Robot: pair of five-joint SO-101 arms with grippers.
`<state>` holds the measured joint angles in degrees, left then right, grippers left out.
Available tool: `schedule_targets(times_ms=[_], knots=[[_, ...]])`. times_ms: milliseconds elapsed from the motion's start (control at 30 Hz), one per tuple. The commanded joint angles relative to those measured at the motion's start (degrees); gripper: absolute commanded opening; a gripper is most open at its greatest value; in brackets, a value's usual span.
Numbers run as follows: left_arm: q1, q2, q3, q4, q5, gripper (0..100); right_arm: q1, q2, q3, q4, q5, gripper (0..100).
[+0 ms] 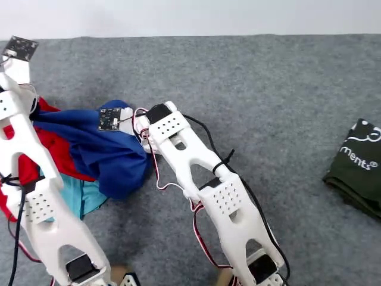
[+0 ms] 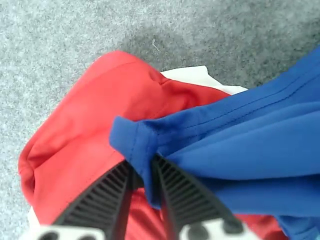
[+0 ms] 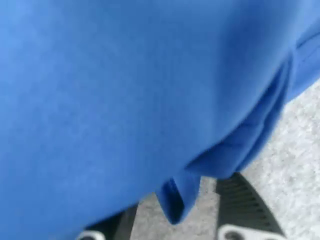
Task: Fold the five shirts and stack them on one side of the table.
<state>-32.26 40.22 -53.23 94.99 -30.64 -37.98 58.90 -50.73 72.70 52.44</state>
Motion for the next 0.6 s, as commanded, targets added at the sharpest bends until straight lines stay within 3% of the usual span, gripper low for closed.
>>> schedule_targets(times_ms=[0, 33, 433, 567], knots=[[-0.3, -0.5, -0.1, -1.1, -0.4, 0, 0.5, 2.8, -10.5, 3.5, 0.9, 4.3], [-0.3, -0.5, -0.1, -1.1, -0.4, 0, 0.6, 3.6, -12.9, 4.6, 1.1, 0.9], [1.3, -2.5, -5.0, 1.6, -0.3, 0, 7.3, 6.1, -45.3, 25.5, 4.0, 1.1], [4.6, -4.9, -11.7, 4.9, -0.3, 0, 10.5, 0.7, -45.7, 28.7, 2.5, 1.1]])
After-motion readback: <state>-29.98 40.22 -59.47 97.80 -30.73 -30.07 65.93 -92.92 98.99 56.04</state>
